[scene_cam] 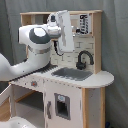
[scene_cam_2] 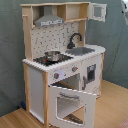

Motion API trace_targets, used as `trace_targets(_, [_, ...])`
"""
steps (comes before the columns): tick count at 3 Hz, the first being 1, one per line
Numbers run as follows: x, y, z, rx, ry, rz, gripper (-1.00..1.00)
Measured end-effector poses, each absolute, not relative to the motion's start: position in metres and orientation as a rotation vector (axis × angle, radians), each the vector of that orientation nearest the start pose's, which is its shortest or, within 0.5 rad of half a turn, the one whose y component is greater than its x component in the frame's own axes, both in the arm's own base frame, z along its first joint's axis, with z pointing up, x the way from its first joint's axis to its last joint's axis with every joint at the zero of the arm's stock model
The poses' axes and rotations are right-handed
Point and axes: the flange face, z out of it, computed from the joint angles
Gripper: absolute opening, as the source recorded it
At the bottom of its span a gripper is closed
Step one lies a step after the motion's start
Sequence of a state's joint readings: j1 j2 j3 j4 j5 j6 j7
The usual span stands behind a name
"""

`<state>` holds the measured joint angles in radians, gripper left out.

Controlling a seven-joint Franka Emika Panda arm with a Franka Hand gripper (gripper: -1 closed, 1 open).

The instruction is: Play with the kitchen

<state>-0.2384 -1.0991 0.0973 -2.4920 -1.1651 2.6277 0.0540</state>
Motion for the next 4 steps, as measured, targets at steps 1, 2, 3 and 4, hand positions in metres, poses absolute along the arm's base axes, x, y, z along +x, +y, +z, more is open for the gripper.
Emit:
trace_targets(1, [0.278, 0.012, 0.729, 1.606, 0.494, 1.044, -1.0])
trace_targets(2, [0.3, 0.019, 0.733, 1.598, 0.563, 1.07, -1.0])
trace_targets(3, [0.322, 0.029, 0.74, 1.59, 0.614, 1.093, -1.0])
trace_targets(4, [0.342, 0.054, 0.739, 1.591, 0.65, 1.126, -1.0])
